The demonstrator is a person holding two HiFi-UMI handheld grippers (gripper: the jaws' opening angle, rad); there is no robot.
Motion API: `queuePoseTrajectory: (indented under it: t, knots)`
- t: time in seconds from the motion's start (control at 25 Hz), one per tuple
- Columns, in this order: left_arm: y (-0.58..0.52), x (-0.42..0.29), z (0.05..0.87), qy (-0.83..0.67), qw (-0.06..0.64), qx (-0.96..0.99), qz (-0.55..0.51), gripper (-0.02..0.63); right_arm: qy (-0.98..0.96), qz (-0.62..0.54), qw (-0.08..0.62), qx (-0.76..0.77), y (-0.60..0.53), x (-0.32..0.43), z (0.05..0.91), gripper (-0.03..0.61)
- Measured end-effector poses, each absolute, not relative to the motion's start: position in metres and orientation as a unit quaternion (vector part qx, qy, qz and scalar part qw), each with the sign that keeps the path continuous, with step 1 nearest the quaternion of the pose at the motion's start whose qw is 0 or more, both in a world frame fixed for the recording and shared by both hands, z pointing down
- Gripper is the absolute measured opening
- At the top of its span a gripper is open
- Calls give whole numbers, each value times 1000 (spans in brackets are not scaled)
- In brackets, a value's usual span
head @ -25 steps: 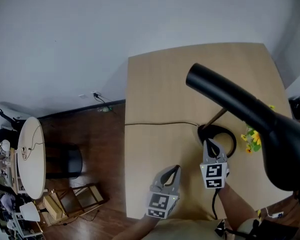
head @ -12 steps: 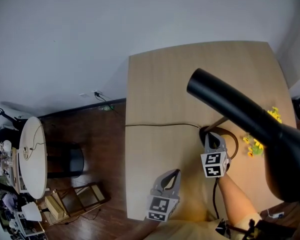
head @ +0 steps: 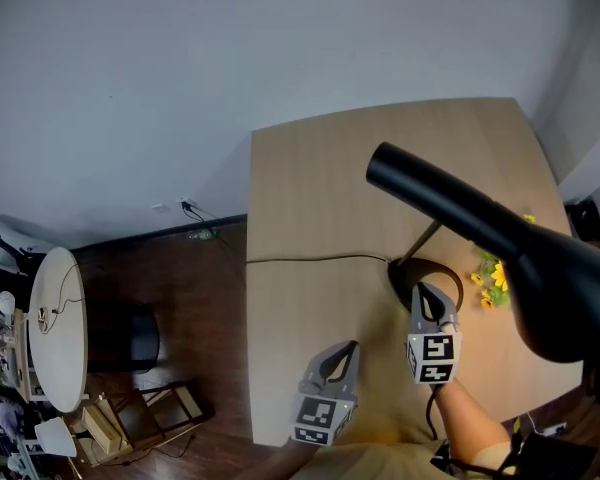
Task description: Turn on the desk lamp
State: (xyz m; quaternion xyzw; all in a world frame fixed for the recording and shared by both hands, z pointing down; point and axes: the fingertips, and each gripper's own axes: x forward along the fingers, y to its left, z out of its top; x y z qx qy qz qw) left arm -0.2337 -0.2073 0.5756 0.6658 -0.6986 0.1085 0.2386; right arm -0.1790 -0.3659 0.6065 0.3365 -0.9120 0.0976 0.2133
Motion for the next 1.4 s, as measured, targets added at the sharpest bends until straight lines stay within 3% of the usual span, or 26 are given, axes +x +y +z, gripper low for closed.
queuePoseTrajectory:
  t: [0.6,1.4]
  knots:
    - [-158,-215,505,-661,170,730,37,0,-924,38,158,346,-238,-139,497,0]
    - [-41,-168,482,-556,122,821,46,0,-896,21,146,418,-67,-96,470,0]
